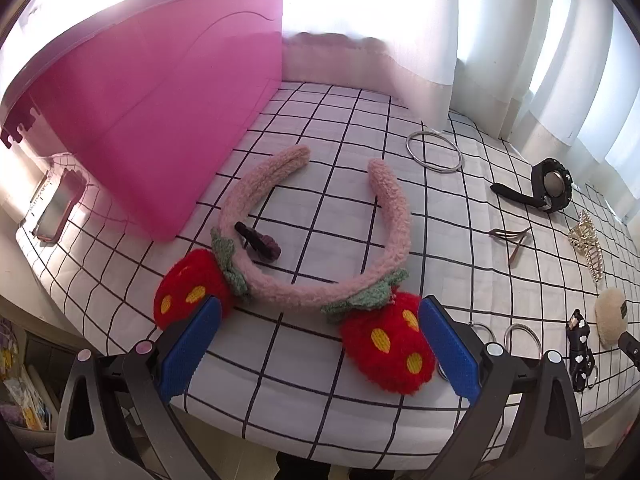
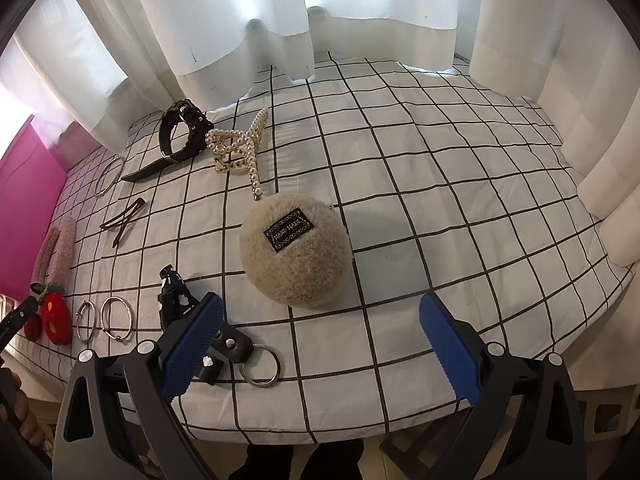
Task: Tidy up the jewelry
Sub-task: 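Reach the left tool to the pink headband while the right tool reaches the beige ball, then close the left tool on the pink headband while the right tool grasps the beige ball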
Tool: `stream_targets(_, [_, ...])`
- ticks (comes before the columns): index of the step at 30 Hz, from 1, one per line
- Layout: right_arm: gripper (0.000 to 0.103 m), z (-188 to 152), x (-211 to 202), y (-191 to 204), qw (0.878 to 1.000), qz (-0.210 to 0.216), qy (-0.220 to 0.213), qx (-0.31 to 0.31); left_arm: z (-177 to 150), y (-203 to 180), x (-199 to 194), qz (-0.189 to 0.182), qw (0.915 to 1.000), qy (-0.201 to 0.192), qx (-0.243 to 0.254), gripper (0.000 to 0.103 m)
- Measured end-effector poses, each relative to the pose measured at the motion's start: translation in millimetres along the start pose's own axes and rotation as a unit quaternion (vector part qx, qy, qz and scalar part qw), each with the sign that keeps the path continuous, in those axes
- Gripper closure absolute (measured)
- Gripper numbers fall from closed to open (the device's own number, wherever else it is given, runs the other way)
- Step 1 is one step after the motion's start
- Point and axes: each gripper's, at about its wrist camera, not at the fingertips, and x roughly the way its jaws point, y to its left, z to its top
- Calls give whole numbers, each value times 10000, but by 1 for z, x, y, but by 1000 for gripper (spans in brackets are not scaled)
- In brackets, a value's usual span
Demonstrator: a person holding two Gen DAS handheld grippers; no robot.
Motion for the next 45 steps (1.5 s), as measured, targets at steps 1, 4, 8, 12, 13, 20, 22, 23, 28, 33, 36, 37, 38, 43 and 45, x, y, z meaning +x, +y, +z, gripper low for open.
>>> stream_targets(1, [9, 1, 3, 0, 10000, 2, 23, 15, 2, 0, 3, -23, 10000, -4, 9, 6])
stream_targets(4, [9, 2, 9, 2, 10000, -44, 48, -9, 13, 0, 12, -106, 9999, 66, -38, 6])
stream_targets(8, [9, 6, 17, 5, 9999, -116, 64, -51, 26, -10, 23, -164, 9998, 72, 40, 6])
stream_targets(12, [9, 10, 26, 5, 9997, -206, 139, -50, 32, -26, 37, -132, 9995, 140, 257, 6])
stream_targets(13, [9, 12, 29, 5, 9996, -249, 155, -59, 33, -29, 41, -136, 9993, 166, 312, 6])
stream_targets(20, [9, 17, 41, 8, 9991, -354, 210, -120, 32, -42, 67, -1, 9978, 387, 543, 6])
stream_targets(22, [9, 18, 45, 10, 9989, -364, 260, -157, 31, -44, 75, 30, 9973, 432, 597, 6])
stream_targets(23, [9, 18, 47, 11, 9988, -364, 286, -159, 30, -45, 78, 56, 9970, 455, 630, 6])
stream_targets(28, [9, 21, 53, 16, 9980, -510, 227, -300, 34, -46, 81, -14, 9977, 333, 589, 5])
stream_targets(33, [9, 22, 54, 16, 9981, -525, 38, -325, 31, -40, 82, -223, 9990, 181, 348, 5])
stream_targets(36, [9, 21, 55, 16, 9980, -514, -36, -357, 29, -41, 82, -222, 9989, 101, 389, 5])
stream_targets(37, [8, 21, 55, 17, 9980, -512, -55, -357, 30, -41, 82, -220, 9989, 108, 396, 5])
stream_targets(38, [8, 20, 54, 17, 9980, -512, -76, -359, 31, -42, 83, -220, 9989, 122, 395, 5])
stream_targets(43, [8, 20, 52, 16, 9980, -500, -47, -385, 32, -44, 81, -313, 9982, 158, 476, 15])
stream_targets(45, [9, 21, 52, 16, 9981, -468, 9, -412, 28, -49, 70, -407, 9972, 115, 615, 46])
